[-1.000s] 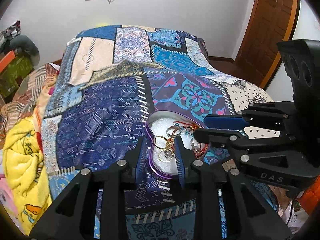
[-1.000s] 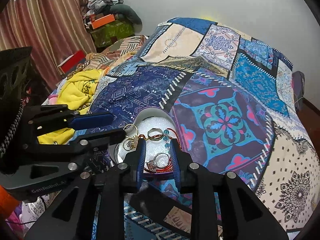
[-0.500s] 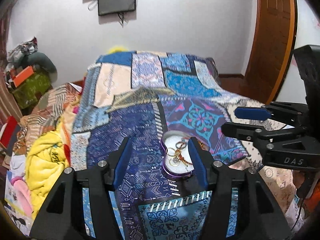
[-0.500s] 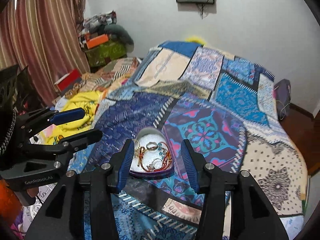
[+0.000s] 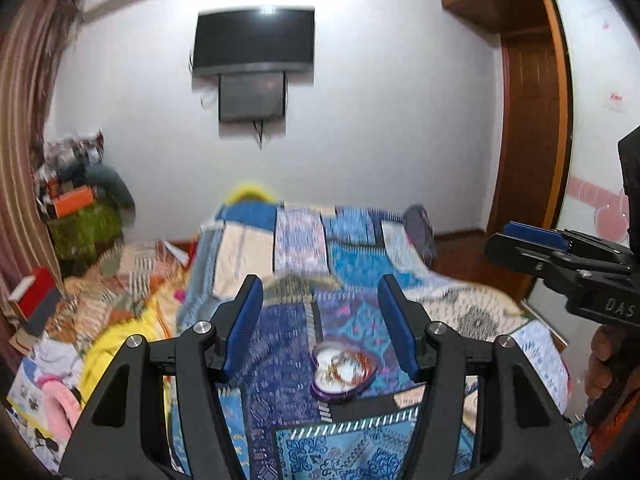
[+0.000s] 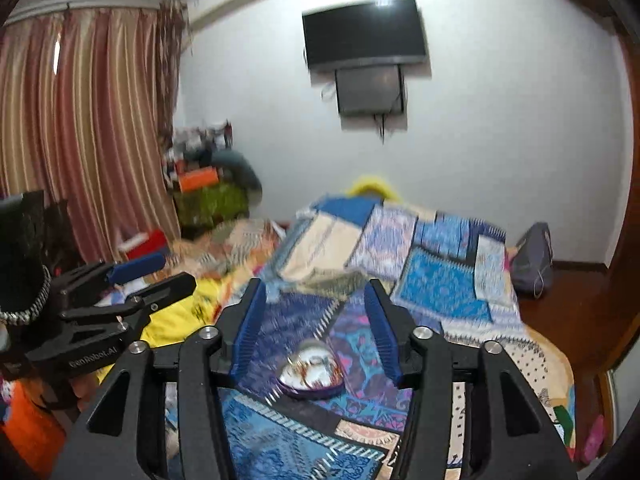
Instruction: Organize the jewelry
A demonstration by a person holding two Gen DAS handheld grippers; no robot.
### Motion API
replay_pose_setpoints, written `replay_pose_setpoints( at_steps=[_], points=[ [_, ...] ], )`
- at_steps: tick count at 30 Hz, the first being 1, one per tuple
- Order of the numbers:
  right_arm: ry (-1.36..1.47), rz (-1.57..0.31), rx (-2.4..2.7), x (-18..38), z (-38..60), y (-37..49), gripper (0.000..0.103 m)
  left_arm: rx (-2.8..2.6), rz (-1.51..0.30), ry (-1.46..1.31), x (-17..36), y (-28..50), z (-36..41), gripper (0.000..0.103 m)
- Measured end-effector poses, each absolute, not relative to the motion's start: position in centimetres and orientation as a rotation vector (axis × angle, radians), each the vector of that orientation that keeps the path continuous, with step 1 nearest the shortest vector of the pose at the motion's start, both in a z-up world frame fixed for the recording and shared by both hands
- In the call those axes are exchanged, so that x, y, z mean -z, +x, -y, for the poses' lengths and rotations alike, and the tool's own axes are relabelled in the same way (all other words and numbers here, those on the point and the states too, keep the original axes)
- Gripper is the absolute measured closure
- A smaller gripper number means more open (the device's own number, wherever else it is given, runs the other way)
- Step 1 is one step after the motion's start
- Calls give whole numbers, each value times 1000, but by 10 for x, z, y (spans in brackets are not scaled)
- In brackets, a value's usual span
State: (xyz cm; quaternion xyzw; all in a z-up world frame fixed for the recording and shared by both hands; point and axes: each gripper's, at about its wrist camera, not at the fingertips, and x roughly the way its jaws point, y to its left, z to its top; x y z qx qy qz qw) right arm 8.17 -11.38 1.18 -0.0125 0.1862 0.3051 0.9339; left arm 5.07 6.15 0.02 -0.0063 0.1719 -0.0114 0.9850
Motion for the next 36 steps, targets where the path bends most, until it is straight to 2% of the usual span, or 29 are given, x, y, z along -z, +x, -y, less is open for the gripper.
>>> replay_pose_setpoints(
  at_steps=[7,8,10,14,17,19,36],
  points=[
    [13,-227,-587,-37,128,39,40,-22,-183,10,-34,-1,-49,36],
    [14,-207,-575,-39,129,32,38,-28,-170,11,-35,-6,-49,33],
    [19,-182,-551,-40,130,24,27,-42,-144,11,-38,-15,-45,27],
    [28,-162,-515,-39,129,18,21,-70,-120,7,-38,-28,-40,12],
    [13,-148,-471,-38,126,13,13,-74,-117,-11,-37,-33,-41,5],
    [7,-137,-445,-38,126,10,3,-78,-119,-19,-36,-35,-41,4],
    [-1,-149,-439,-33,130,0,1,-90,-129,-1,-29,-39,-35,2]
  ],
)
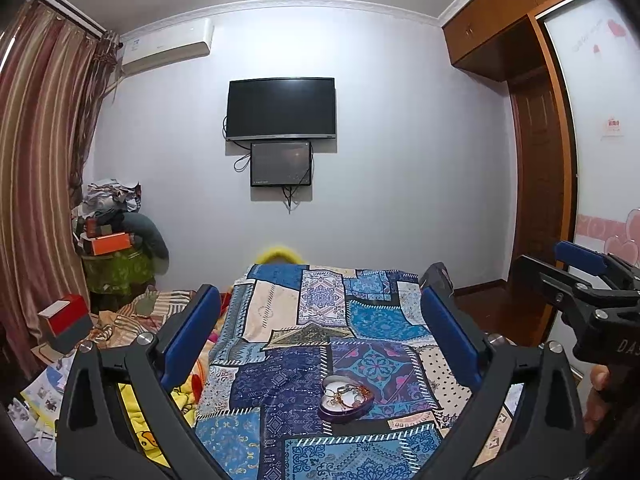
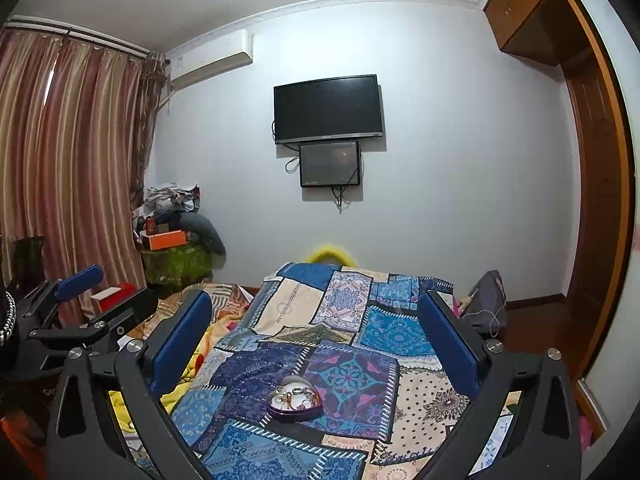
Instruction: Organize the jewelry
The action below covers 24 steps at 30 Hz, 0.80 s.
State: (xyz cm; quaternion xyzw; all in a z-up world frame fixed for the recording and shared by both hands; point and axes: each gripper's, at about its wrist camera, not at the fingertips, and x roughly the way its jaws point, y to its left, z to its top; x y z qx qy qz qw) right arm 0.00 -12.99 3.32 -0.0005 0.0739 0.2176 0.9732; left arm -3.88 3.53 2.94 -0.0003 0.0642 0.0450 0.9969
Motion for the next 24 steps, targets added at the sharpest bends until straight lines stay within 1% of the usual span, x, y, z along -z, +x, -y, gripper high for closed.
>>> replay_pose_setpoints(
  at_steps=[24],
  points=[
    [-3,-173,-431,-37,131,-2,1,-86,-164,-9,-23,-27,-38,1]
  ],
)
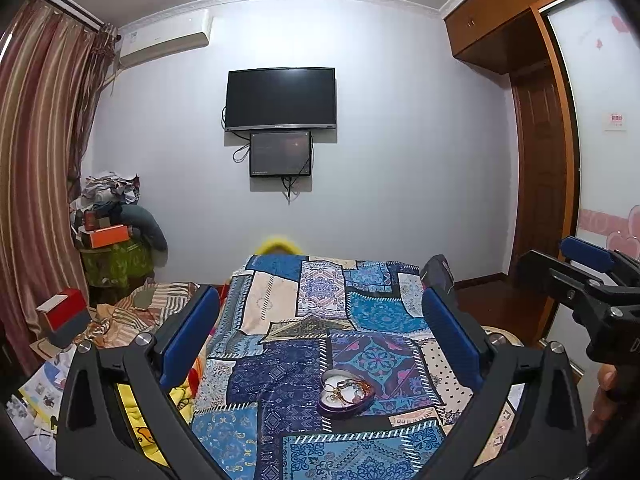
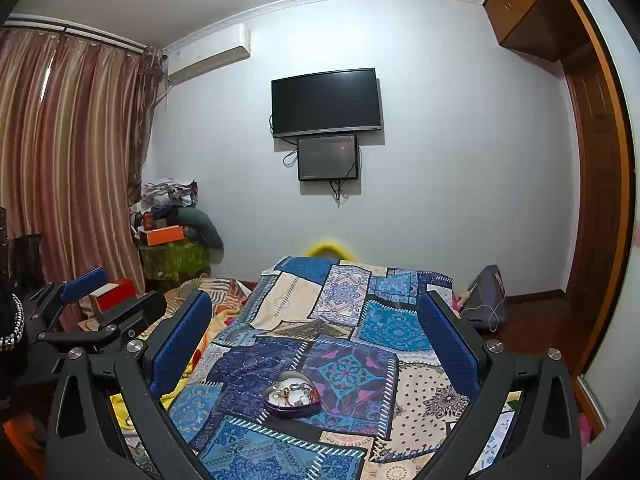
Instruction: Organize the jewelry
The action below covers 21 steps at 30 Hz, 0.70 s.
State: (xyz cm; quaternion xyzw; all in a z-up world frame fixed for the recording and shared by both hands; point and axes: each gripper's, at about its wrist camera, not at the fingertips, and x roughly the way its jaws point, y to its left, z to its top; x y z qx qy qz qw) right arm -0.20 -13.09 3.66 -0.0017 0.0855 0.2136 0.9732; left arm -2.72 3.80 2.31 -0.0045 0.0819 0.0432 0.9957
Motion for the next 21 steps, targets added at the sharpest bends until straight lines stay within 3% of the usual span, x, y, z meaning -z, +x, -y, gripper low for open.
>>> replay_pose_setpoints(
  at_steps=[21],
  points=[
    [9,-181,-420,-38,131,-1,1,-57,-180,-36,-24,-25,-41,1]
  ],
)
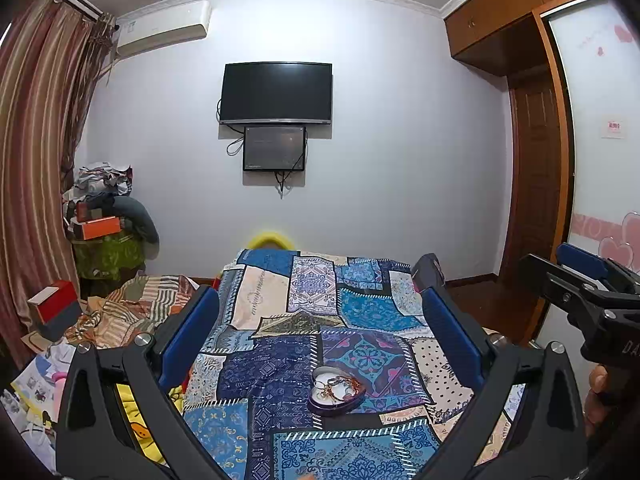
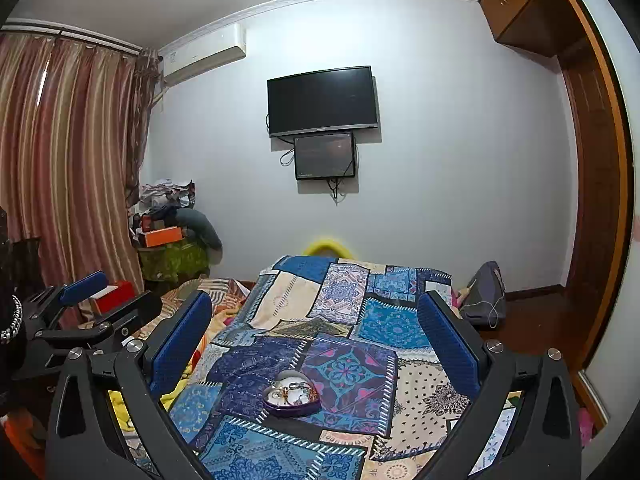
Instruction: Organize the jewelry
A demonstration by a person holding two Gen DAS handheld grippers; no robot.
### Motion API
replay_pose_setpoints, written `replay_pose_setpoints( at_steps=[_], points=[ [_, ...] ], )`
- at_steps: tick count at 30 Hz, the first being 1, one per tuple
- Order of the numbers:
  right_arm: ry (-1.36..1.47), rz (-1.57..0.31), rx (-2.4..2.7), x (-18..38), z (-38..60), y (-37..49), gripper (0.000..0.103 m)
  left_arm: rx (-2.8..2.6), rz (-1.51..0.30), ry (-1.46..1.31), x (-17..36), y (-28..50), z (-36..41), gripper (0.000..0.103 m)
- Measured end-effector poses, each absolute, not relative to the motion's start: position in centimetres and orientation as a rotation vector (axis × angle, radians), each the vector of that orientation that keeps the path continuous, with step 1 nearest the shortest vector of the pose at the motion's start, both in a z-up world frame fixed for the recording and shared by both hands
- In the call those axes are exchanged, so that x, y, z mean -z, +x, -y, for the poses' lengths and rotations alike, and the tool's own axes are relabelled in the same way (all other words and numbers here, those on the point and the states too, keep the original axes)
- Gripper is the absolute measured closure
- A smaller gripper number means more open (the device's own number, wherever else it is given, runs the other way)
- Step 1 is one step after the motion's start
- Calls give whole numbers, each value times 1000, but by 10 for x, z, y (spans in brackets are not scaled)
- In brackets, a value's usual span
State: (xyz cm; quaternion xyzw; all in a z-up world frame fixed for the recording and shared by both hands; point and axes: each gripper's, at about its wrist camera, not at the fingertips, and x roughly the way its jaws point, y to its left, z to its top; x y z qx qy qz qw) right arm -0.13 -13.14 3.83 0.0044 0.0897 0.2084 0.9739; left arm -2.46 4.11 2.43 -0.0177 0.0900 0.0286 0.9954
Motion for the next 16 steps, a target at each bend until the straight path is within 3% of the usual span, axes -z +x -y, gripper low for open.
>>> replay_pose_setpoints(
  at_steps=[16],
  points=[
    [19,-189,-417,-34,131,2,1,-51,-175,-31,-23,-25,-39,1]
  ],
)
